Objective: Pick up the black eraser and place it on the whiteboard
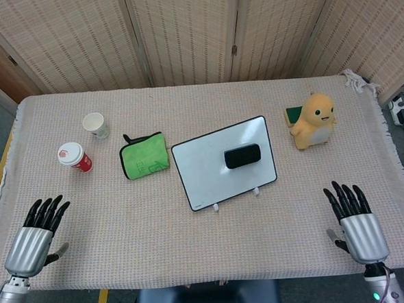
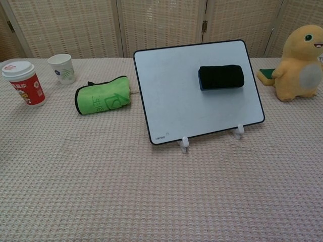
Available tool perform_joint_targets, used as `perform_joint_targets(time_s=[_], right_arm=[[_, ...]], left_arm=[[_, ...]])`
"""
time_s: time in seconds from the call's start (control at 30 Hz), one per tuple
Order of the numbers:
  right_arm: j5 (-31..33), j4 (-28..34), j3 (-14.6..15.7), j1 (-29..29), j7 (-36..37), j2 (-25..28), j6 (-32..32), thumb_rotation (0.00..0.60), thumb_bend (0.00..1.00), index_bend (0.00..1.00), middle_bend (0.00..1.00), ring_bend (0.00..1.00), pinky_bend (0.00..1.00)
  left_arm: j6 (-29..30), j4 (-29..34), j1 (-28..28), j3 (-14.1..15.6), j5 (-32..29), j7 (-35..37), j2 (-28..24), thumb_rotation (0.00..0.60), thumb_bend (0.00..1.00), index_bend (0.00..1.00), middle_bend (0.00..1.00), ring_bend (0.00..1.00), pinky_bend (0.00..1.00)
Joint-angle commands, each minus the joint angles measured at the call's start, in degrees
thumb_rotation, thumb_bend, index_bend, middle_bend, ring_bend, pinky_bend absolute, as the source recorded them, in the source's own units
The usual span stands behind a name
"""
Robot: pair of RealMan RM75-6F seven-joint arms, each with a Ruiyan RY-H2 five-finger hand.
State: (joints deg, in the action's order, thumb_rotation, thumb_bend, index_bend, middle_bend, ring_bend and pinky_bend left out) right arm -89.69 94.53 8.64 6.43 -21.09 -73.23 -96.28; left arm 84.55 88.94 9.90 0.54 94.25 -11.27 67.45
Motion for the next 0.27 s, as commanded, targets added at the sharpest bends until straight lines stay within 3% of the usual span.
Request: perform_joint_targets(time_s=[0.03, 0.27], right_arm=[[-3.05, -2.45, 1.05, -3.09, 2.16, 0.26, -3.29, 0.600, 0.27, 0.00, 0.00, 0.00, 0.00], [-4.38, -2.94, 0.10, -4.28, 3.33, 0.41, -2.43, 0.600, 0.27, 0.00, 0.00, 0.00, 0.00]], left_arm=[[0.06, -0.19, -0.35, -0.66, -1.38, -2.82, 0.85, 0.600, 0.24, 0.00, 0.00, 0.00, 0.00], [0.19, -0.18, -0.74, -0.20, -1.20, -2.97, 0.82, 0.600, 0.24, 0.00, 0.00, 0.00, 0.00]])
